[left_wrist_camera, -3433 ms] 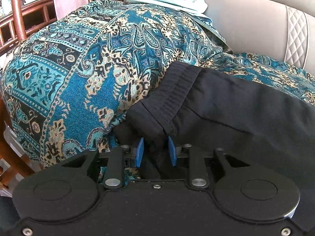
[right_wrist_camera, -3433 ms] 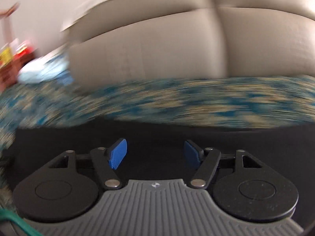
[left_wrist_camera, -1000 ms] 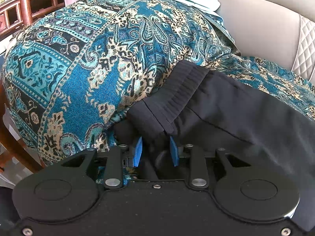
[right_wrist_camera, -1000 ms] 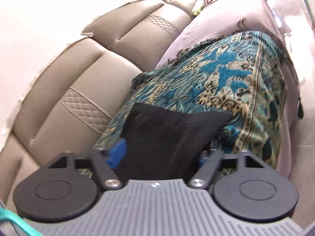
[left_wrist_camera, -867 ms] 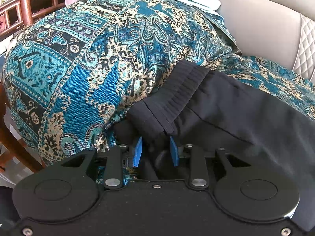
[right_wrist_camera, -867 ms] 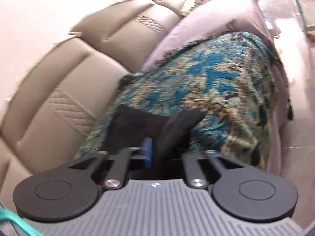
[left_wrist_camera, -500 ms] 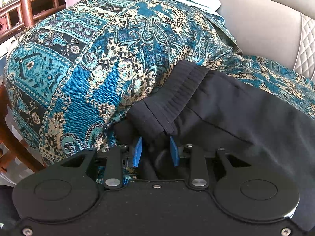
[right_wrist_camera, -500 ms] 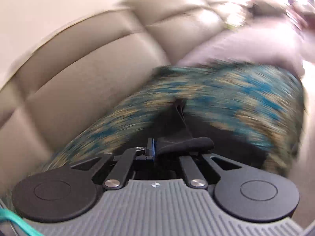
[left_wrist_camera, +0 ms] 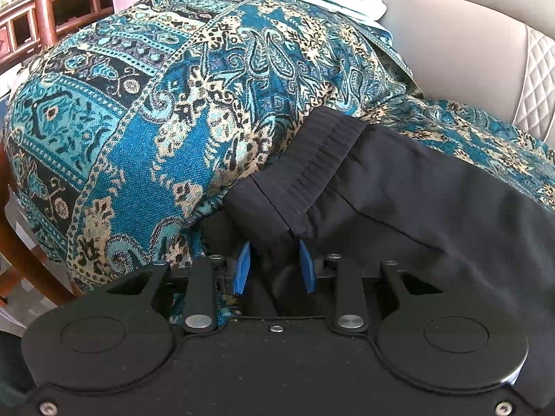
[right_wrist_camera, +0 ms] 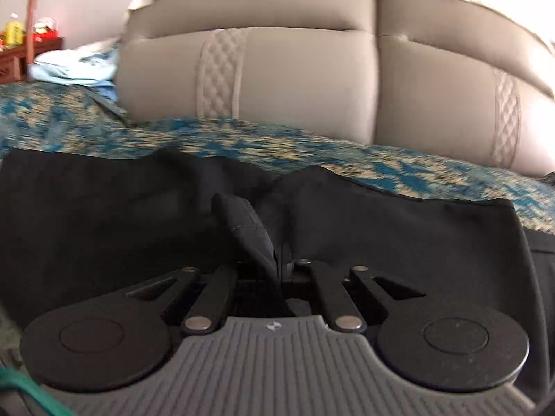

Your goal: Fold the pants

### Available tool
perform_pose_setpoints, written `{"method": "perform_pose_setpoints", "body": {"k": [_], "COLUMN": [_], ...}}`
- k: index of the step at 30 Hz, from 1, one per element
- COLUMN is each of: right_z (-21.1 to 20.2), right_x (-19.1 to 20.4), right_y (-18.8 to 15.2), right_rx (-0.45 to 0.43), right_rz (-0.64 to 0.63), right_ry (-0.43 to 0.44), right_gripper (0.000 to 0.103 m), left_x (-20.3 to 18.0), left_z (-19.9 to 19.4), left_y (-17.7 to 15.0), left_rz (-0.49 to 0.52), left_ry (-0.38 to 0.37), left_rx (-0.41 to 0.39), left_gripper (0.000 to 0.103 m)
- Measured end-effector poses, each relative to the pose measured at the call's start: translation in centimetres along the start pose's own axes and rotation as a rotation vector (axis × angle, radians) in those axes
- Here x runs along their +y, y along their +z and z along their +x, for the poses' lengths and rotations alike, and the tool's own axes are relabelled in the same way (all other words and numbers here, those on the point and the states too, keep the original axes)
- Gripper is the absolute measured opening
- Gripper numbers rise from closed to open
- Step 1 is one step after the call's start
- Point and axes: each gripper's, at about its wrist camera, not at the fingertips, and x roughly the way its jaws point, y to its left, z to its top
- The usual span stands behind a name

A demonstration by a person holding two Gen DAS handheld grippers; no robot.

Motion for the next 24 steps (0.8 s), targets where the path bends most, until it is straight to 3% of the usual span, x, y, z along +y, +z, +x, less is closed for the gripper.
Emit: {"method": "perform_pose_setpoints", "body": {"k": [6, 8, 10, 13, 16, 20, 24], "right_z": [-1.9, -2.3, -2.5, -3.5, -4.3, -5.7, -7.1], "right_x": [-1.4, -1.2, -1.0, -0.7, -0.7, -2.7, -8.1], "right_y": [-1.5, -1.9, -1.9, -1.9, -1.6, -1.4, -1.4], "right_rx": [0.015, 0.022, 0.015, -0.002, -0.016, -0.058, -0.088], "right_rz": [-0.009, -0.021, -0.026, -0.019, -0.005, 0.058, 0.191], "right_ry": [0.127, 0.168, 0.199, 0.278, 0.297, 0.209, -0.036], "right_gripper": [0.009, 0.036, 0.073, 0.077, 0.077, 0.082, 0.083], "left_x": [-0.2, 0.1, 0.3, -0.1, -1.5, -4.6, -9.1], "left_z": [-0.3, -1.0, -2.1, -4.6, -7.4, -10.7, -13.5], "left_y": [-0.4, -0.3, -0.2, 0.1, 0.4, 0.1, -1.8], "left_rz": [0.002, -0.022, -0.043, -0.021, 0.035, 0.139, 0.284], "left_ry": [0.003, -0.026, -0.063, -0.096, -0.155, -0.305, -0.486], "left_rx": [-0.022, -0.018, -0.030, -0.088, -0.148, -0.163, -0.142], "left_gripper": [0.031, 0.039, 0.047, 0.050, 0.056, 0.060, 0.060]}}
